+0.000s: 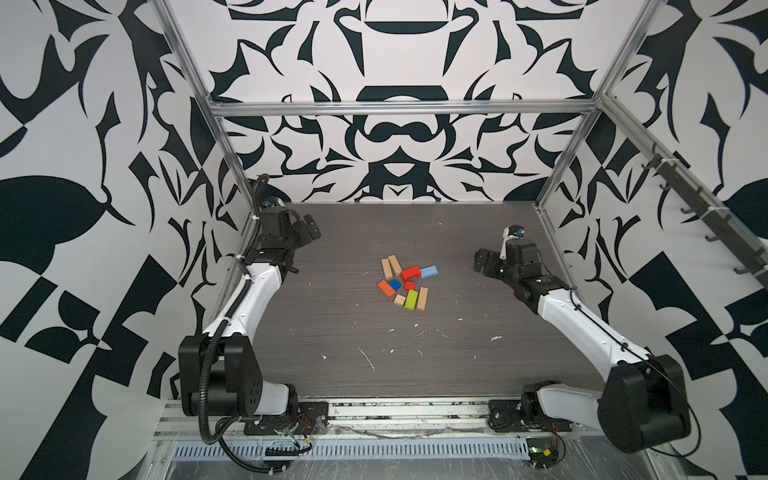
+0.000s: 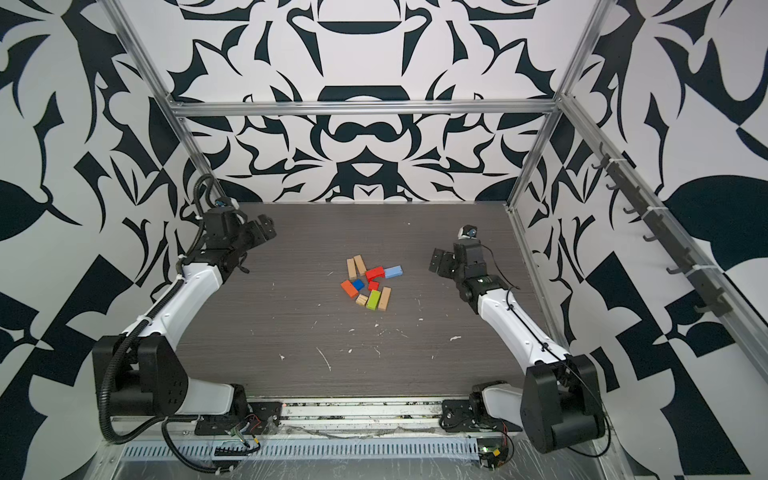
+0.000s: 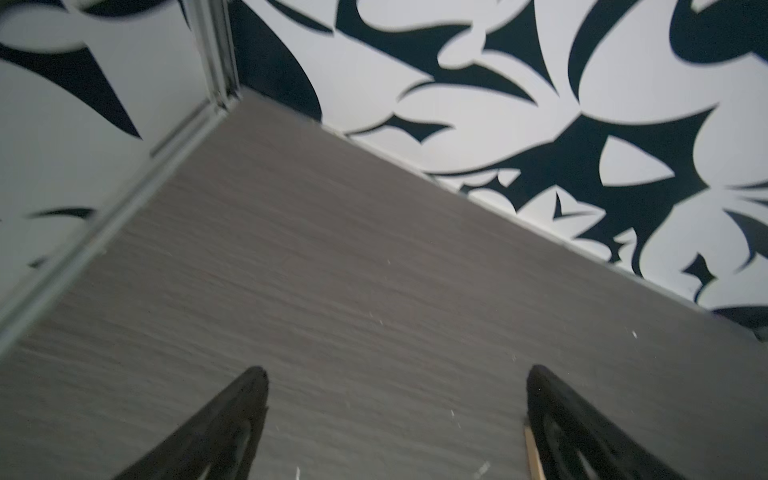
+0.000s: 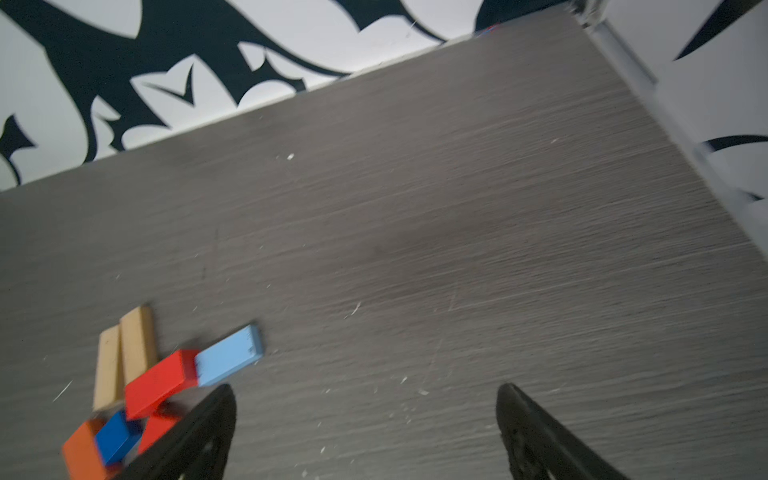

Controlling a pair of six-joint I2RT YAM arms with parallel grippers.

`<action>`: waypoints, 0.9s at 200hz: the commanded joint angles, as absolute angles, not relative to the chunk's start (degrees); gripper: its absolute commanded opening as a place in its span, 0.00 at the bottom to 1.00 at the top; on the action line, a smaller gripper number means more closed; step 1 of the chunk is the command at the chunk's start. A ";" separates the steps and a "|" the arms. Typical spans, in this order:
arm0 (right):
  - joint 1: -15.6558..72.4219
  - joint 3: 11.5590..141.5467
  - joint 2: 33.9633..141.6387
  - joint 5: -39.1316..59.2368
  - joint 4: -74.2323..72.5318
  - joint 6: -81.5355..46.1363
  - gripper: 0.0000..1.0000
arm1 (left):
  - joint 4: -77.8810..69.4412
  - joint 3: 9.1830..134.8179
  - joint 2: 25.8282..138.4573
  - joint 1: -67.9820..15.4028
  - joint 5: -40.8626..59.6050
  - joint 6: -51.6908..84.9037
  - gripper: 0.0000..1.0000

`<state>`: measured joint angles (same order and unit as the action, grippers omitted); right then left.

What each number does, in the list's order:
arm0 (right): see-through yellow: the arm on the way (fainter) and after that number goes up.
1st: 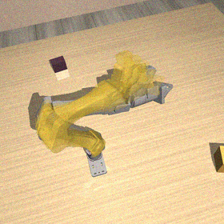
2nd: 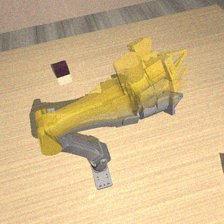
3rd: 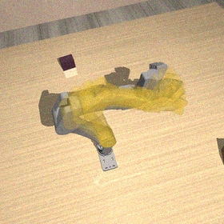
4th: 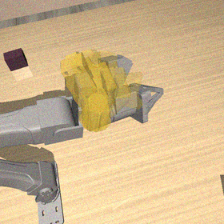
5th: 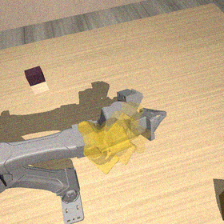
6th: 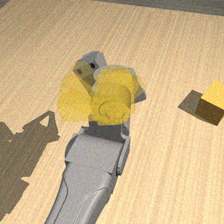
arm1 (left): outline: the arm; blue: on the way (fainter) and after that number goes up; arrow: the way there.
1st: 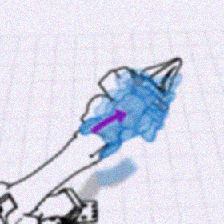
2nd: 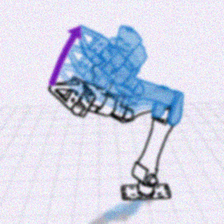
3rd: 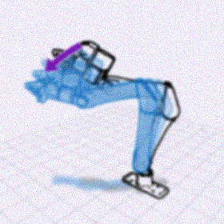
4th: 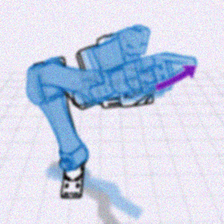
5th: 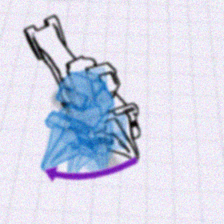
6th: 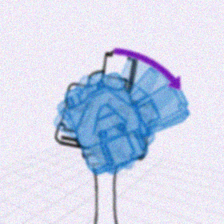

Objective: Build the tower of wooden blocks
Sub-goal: 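Move both grippers forward toward the block pile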

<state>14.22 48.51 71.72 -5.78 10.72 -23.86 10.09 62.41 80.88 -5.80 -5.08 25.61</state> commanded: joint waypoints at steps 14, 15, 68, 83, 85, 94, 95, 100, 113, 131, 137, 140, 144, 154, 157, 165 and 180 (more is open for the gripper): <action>21.14 53.29 73.81 -8.36 20.29 -28.36 0.99 | 19.04 58.78 78.78 -10.90 1.34 30.95 1.00; 21.29 53.32 73.91 -8.40 20.34 -28.46 0.99 | 19.06 58.70 78.76 -10.99 1.46 31.03 1.00; 30.04 52.91 77.46 -6.67 20.16 -27.99 0.96 | 20.86 54.57 75.91 -13.34 10.07 30.89 1.00; 31.92 52.65 79.14 -6.25 19.30 -27.29 0.95 | 22.05 54.46 75.01 -13.36 12.02 28.92 1.00; 32.26 52.65 79.40 -6.26 19.24 -27.26 0.95 | 22.14 54.31 74.83 -13.36 12.14 28.65 1.00; 33.42 52.87 80.57 -6.46 19.25 -27.28 0.94 | 22.00 53.62 74.10 -13.32 12.63 27.89 1.00; 33.54 52.89 80.67 -6.48 19.29 -27.26 0.94 | 21.99 53.57 74.09 -13.34 12.69 27.83 1.00; 34.20 53.06 81.18 -6.63 19.49 -27.36 0.93 | 21.96 53.24 73.78 -13.36 13.10 27.56 0.99; 36.29 53.18 82.60 -8.71 19.69 -27.71 0.93 | 21.15 52.43 73.48 -13.36 14.92 28.07 1.00; 38.41 52.93 84.53 -13.18 20.22 -29.25 0.94 | 18.68 50.96 73.48 -13.36 17.92 29.62 1.00; 38.82 52.91 85.31 -13.11 20.00 -29.52 0.94 | 18.11 50.30 73.48 -13.29 18.24 30.21 1.00; 39.12 52.91 85.68 -13.17 19.89 -29.80 0.94 | 17.77 49.97 73.48 -13.35 18.40 30.43 1.00; 39.50 52.91 86.21 -13.29 19.74 -30.02 0.94 | 17.28 49.49 73.48 -13.36 18.71 30.69 0.99; 40.64 52.91 87.36 -13.70 18.56 -30.24 0.94 | 15.70 47.96 73.48 -13.40 19.31 30.93 1.00; 41.02 52.91 87.70 -13.91 18.27 -30.23 0.94 | 14.98 47.36 71.87 -13.44 19.50 31.00 0.99; 42.24 52.99 88.56 -14.61 17.10 -30.18 0.94 | 13.03 45.82 71.25 -13.40 19.61 31.15 1.00; 43.62 53.38 90.36 -15.35 15.76 -30.24 0.94 | 9.13 42.91 70.60 -13.44 19.86 31.29 0.99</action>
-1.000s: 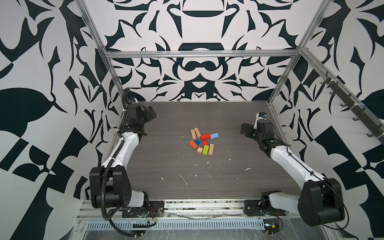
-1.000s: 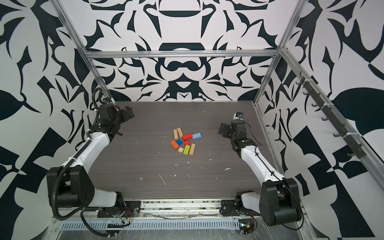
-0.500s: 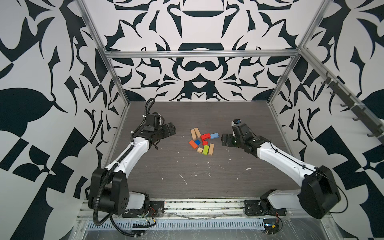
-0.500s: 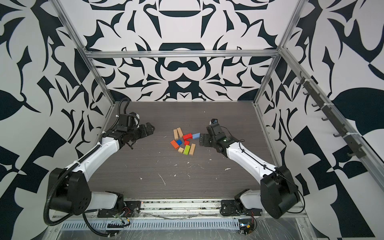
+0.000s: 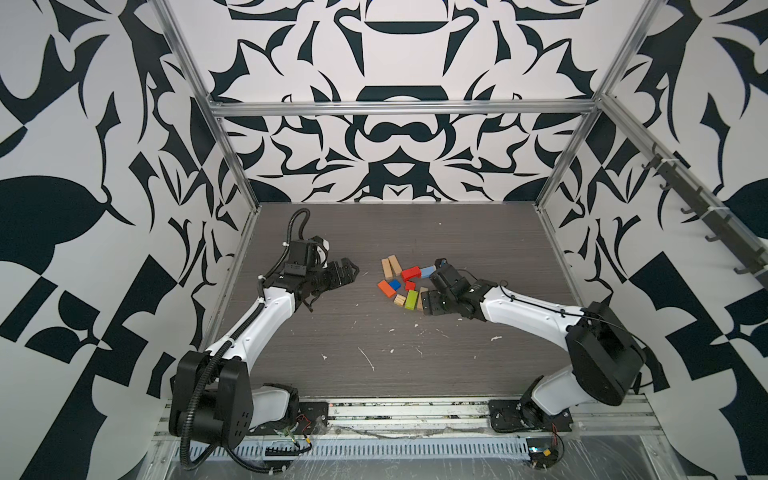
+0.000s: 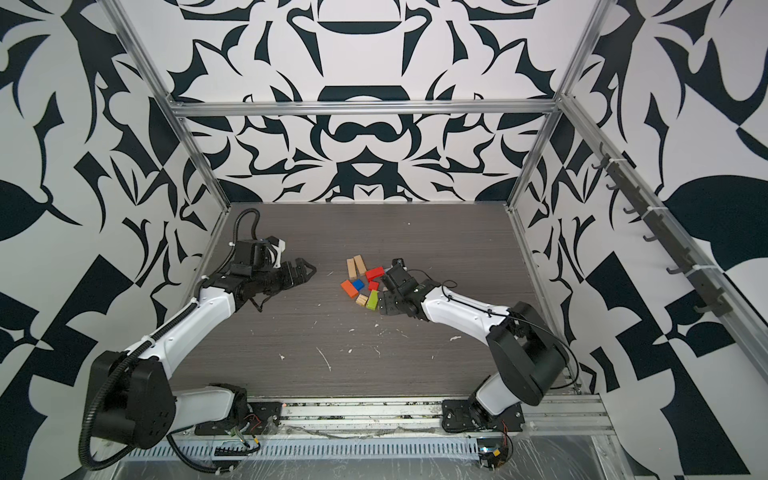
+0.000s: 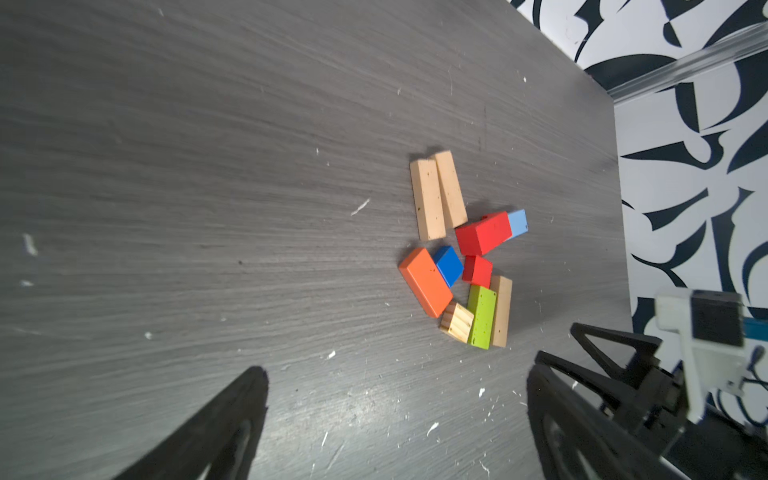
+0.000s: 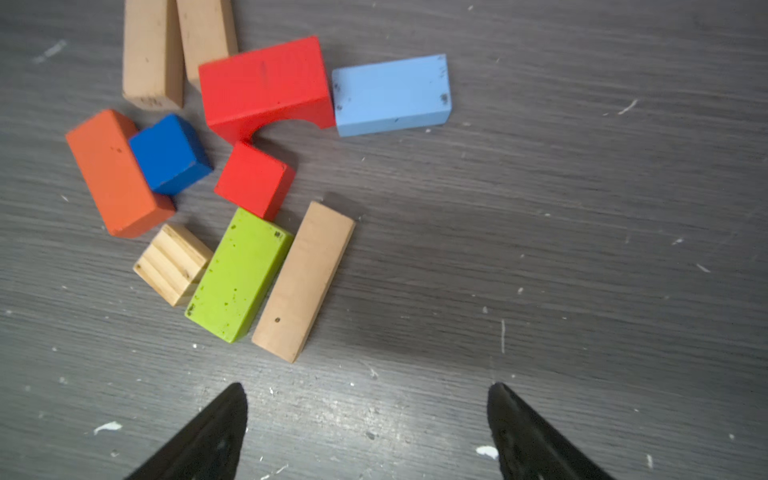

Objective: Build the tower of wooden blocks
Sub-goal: 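Move both grippers forward toward the block pile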

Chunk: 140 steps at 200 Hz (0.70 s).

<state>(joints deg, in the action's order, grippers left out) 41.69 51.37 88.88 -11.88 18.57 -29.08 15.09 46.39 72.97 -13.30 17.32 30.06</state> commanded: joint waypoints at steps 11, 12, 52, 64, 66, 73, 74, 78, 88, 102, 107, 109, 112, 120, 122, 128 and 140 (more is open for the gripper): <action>44.19 54.02 91.66 -15.54 15.89 -30.23 0.94 | 7.34 41.49 70.41 -13.45 19.95 31.33 0.99; 44.20 54.08 91.75 -15.59 15.94 -30.23 0.94 | 7.28 41.40 70.40 -13.45 19.95 31.35 1.00; 45.76 54.66 95.16 -15.83 15.44 -31.17 0.95 | 3.66 38.98 68.83 -13.45 21.71 32.15 0.99; 46.12 55.01 96.31 -16.22 15.71 -31.74 0.95 | 3.30 38.58 68.00 -13.45 21.63 32.34 0.99; 46.20 55.08 96.37 -16.43 15.81 -31.91 0.95 | 3.26 38.54 67.89 -13.45 21.62 32.41 0.99; 46.39 55.12 96.66 -17.12 15.92 -32.43 0.95 | 3.24 38.41 67.57 -13.45 21.75 32.60 1.00; 46.40 55.07 96.67 -17.22 15.91 -32.47 0.95 | 3.24 38.41 67.58 -13.45 21.73 32.65 1.00; 46.41 55.04 96.80 -17.53 15.84 -32.72 0.95 | 3.25 38.42 67.44 -13.45 21.91 32.69 1.00; 46.49 54.80 96.88 -18.21 15.82 -33.43 0.95 | 3.63 38.52 67.19 -13.45 22.28 32.91 1.00; 46.48 54.44 96.68 -19.44 15.75 -33.99 0.95 | 4.04 38.46 66.56 -13.45 22.32 33.21 1.00; 46.47 54.36 96.68 -19.75 15.69 -34.01 0.95 | 4.13 38.28 66.27 -13.45 22.14 33.36 0.99; 46.47 54.33 96.70 -19.92 15.59 -34.06 0.95 | 4.13 38.24 66.12 -13.45 22.10 33.43 0.99; 46.47 54.32 96.73 -20.12 15.57 -34.10 0.95 | 4.20 38.11 65.98 -13.45 22.02 33.51 0.99; 46.49 54.53 96.95 -20.50 15.62 -34.44 0.95 | 4.24 37.87 65.53 -13.45 21.65 33.64 0.99; 46.49 54.57 97.01 -20.57 15.70 -34.49 0.95 | 4.22 37.79 65.43 -13.45 21.54 33.66 0.99; 46.41 54.81 97.23 -21.05 15.94 -34.54 0.95 | 4.22 37.55 65.24 -13.45 21.30 33.73 0.99; 46.41 54.98 97.70 -22.25 16.34 -34.79 0.96 | 4.37 37.36 65.04 -13.45 20.96 33.70 0.99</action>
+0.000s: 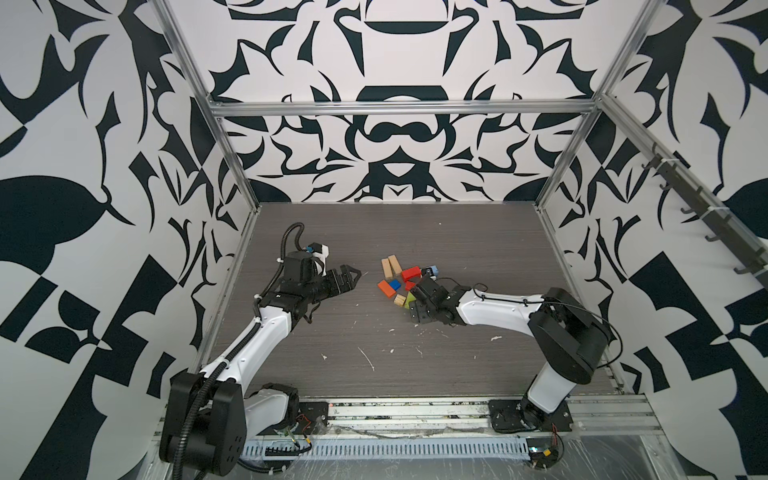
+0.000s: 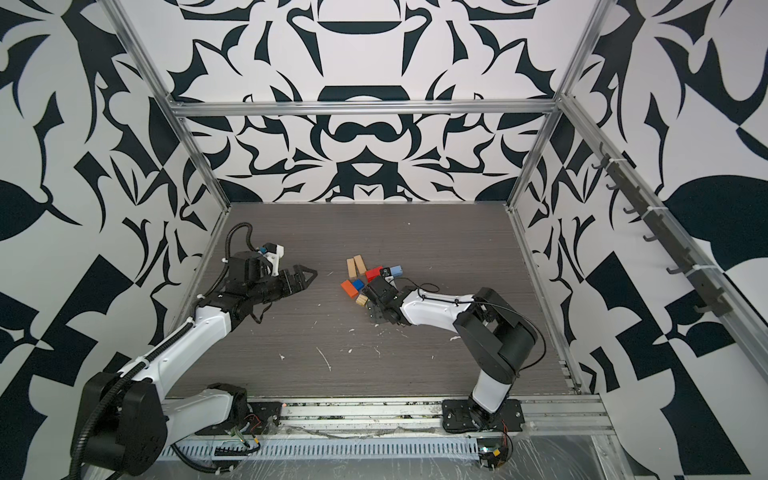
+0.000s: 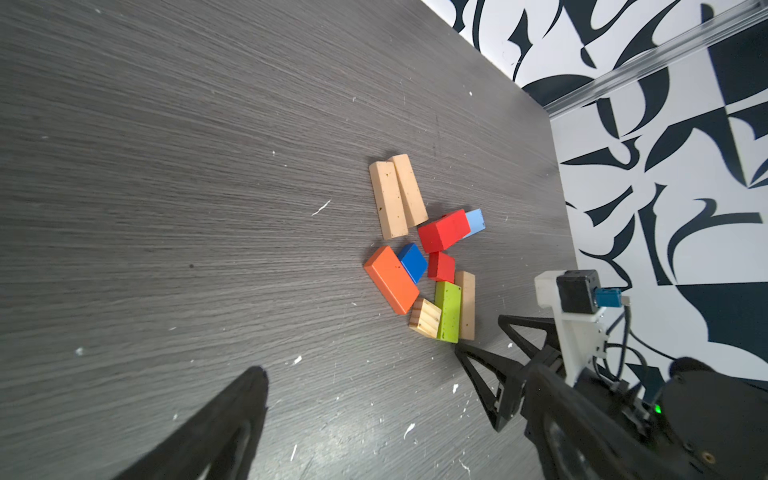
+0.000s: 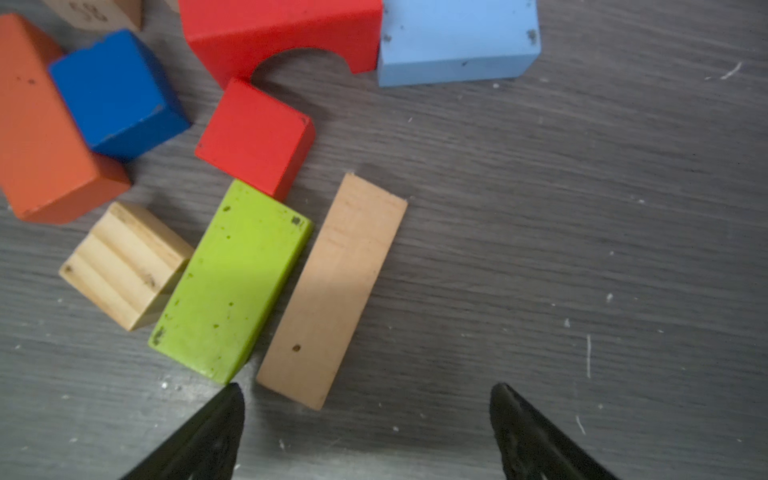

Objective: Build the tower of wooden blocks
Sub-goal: 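Move both grippers forward toward the block pile, then grasp the plain wood bar nearest the right gripper with the right gripper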

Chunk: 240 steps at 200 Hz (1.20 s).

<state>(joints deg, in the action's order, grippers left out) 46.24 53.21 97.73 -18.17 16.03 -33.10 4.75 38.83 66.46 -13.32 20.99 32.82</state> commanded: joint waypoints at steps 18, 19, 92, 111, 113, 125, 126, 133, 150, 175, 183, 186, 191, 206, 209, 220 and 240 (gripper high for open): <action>46.23 54.71 98.32 -22.93 16.35 -34.94 0.96 | 5.17 37.21 65.22 -13.45 20.58 33.68 0.99; 46.19 54.69 98.38 -22.93 16.35 -34.91 0.96 | 5.18 37.19 65.26 -13.45 20.57 33.72 0.99; 40.82 51.18 95.96 -22.26 16.48 -36.56 0.96 | 4.14 35.74 65.64 -13.45 20.43 35.51 1.00; 37.69 49.72 94.85 -20.02 16.09 -36.26 0.96 | 4.13 36.12 66.22 -13.43 20.72 35.51 1.00; 37.35 49.61 94.71 -19.90 16.09 -36.14 0.96 | 4.13 36.19 66.28 -13.44 20.76 35.51 0.99; 35.40 49.19 94.08 -19.71 16.87 -35.82 0.96 | 4.13 36.55 66.70 -13.54 21.05 35.58 1.00; 35.14 49.12 94.02 -19.70 17.00 -35.75 0.96 | 4.13 36.51 66.75 -13.54 21.07 35.54 1.00; 33.69 48.98 93.55 -19.54 17.49 -35.68 0.96 | 4.13 36.67 66.95 -13.54 21.18 35.63 1.00; 30.77 49.07 92.55 -17.54 18.34 -35.65 0.96 | 4.09 36.94 67.58 -13.71 21.14 35.95 0.99; 30.98 50.60 90.33 -16.12 19.20 -35.06 0.96 | 3.87 37.43 68.70 -14.17 21.24 36.25 0.99; 31.24 50.80 89.43 -15.12 18.50 -34.89 0.96 | 3.87 37.64 69.11 -14.28 21.26 36.45 0.99; 31.33 50.87 89.16 -14.85 18.24 -34.89 0.96 | 3.89 37.74 69.27 -14.31 21.27 36.47 1.00; 31.46 51.17 88.82 -14.32 17.90 -35.02 0.96 | 3.87 37.87 69.42 -14.43 21.23 36.55 0.99; 31.92 52.51 88.38 -13.14 17.58 -34.81 0.96 | 3.88 38.14 69.83 -14.55 21.53 36.65 0.99; 32.03 52.84 88.34 -13.19 17.58 -34.80 0.96 | 3.93 38.23 69.86 -14.63 21.50 36.63 1.00; 32.73 54.04 88.55 -13.46 17.29 -34.78 0.97 | 4.08 38.38 69.88 -14.64 21.47 36.64 0.99; 33.31 56.25 90.62 -12.46 16.72 -34.72 0.97 | 4.92 38.71 70.21 -14.64 21.16 36.65 0.99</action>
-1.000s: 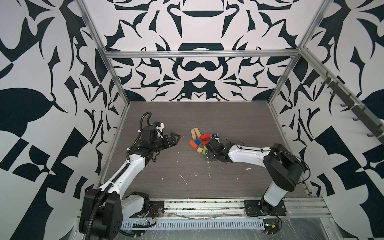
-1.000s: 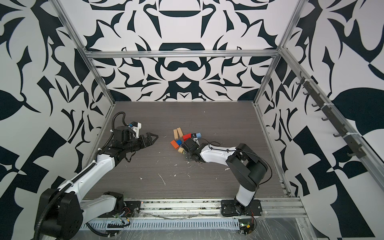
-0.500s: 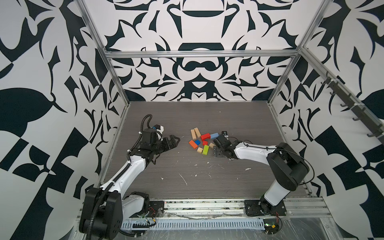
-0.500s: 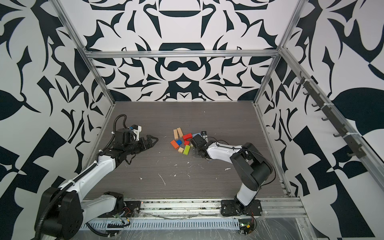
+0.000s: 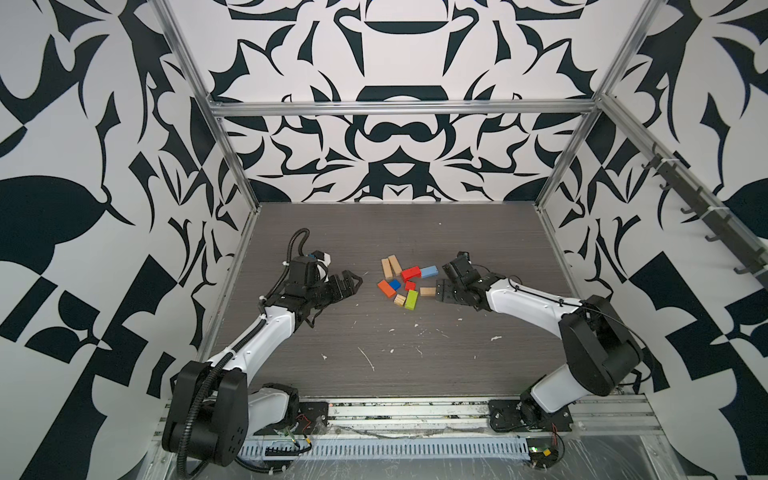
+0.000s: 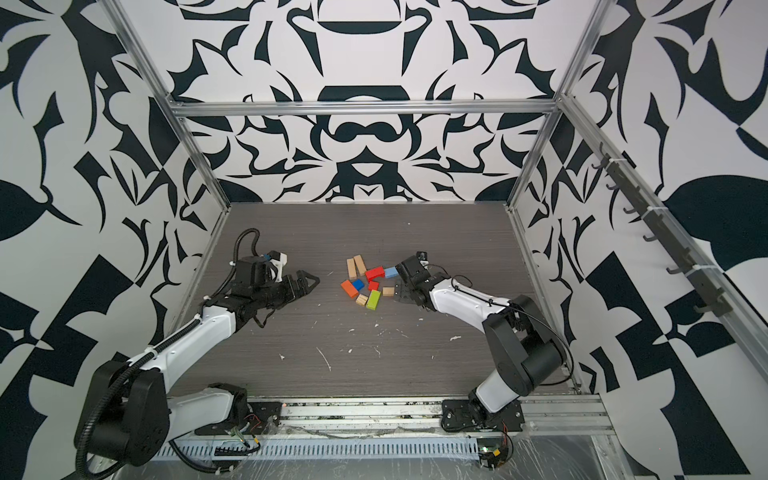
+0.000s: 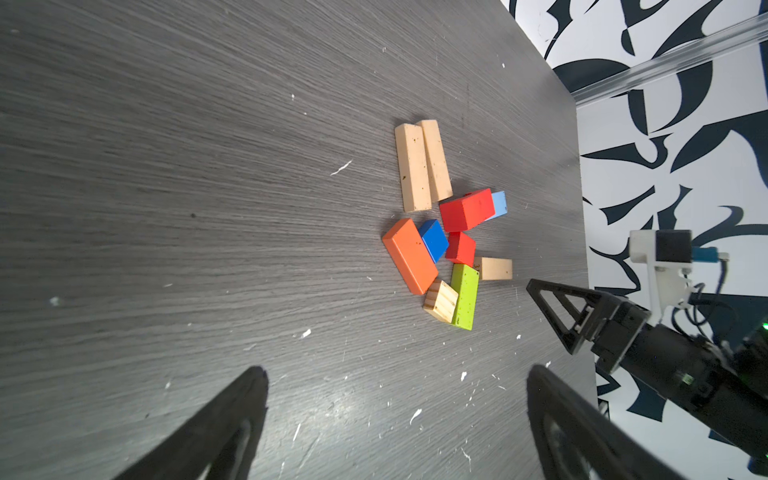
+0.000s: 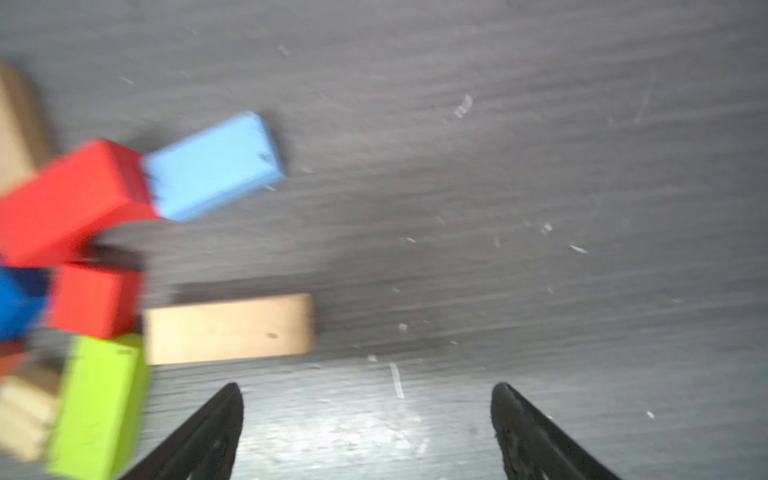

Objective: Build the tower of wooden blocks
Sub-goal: 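Grasp the plain wood bar nearest the right gripper with the right gripper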

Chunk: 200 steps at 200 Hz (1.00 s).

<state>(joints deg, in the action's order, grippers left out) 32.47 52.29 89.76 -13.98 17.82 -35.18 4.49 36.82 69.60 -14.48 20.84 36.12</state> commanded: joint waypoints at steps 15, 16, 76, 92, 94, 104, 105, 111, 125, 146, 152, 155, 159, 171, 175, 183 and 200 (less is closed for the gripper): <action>33.74 58.36 93.49 -11.61 16.78 -34.80 0.98 | 5.74 39.17 70.54 -14.70 21.12 36.65 1.00; 33.74 58.49 93.68 -11.60 16.83 -34.80 0.98 | 5.81 39.14 70.56 -14.69 21.10 36.65 1.00; 37.44 64.07 102.49 -13.35 18.64 -34.87 0.99 | 7.95 39.12 70.41 -14.76 20.98 35.94 1.00; 37.61 63.53 103.01 -13.56 18.39 -35.32 0.98 | 8.09 38.78 70.16 -14.76 20.91 35.95 1.00; 37.62 63.48 103.10 -13.67 18.37 -35.33 0.98 | 8.15 38.72 70.10 -14.77 20.92 35.93 0.99; 37.63 62.98 103.17 -13.92 18.01 -35.29 0.96 | 8.11 38.54 69.97 -14.68 20.92 36.02 1.00; 37.62 62.87 103.22 -14.03 17.97 -35.31 0.96 | 8.14 38.56 69.97 -14.72 20.92 36.03 1.00; 37.66 62.64 103.18 -14.17 17.86 -35.41 0.96 | 8.11 38.52 69.94 -14.69 20.92 36.02 0.99; 37.62 62.17 103.15 -14.70 17.76 -35.51 0.94 | 8.16 38.42 69.92 -14.76 20.92 36.08 1.00; 37.62 61.45 102.39 -14.92 17.26 -35.51 0.93 | 8.17 38.53 69.78 -14.85 20.92 36.21 0.99; 37.62 61.12 102.01 -14.92 16.88 -35.51 0.93 | 8.17 38.51 69.70 -14.83 20.98 36.21 0.99; 37.68 61.02 101.82 -14.89 16.66 -35.52 0.93 | 8.17 38.54 69.63 -14.85 21.00 36.21 1.00; 37.63 60.90 101.56 -14.86 16.34 -35.51 0.93 | 8.17 38.55 69.62 -14.84 20.92 36.17 0.99; 37.64 60.44 100.75 -15.26 15.87 -35.24 0.93 | 8.17 38.58 69.52 -14.82 20.92 36.21 1.00; 37.61 60.38 100.54 -15.52 15.82 -35.18 0.93 | 8.17 38.57 69.48 -14.85 20.92 36.17 1.00; 37.61 60.29 100.29 -15.79 15.80 -34.98 0.93 | 8.17 38.51 69.37 -14.79 20.92 36.28 0.99; 37.31 60.51 100.50 -15.61 15.82 -34.47 0.93 | 8.17 38.28 69.09 -14.89 20.72 36.30 1.00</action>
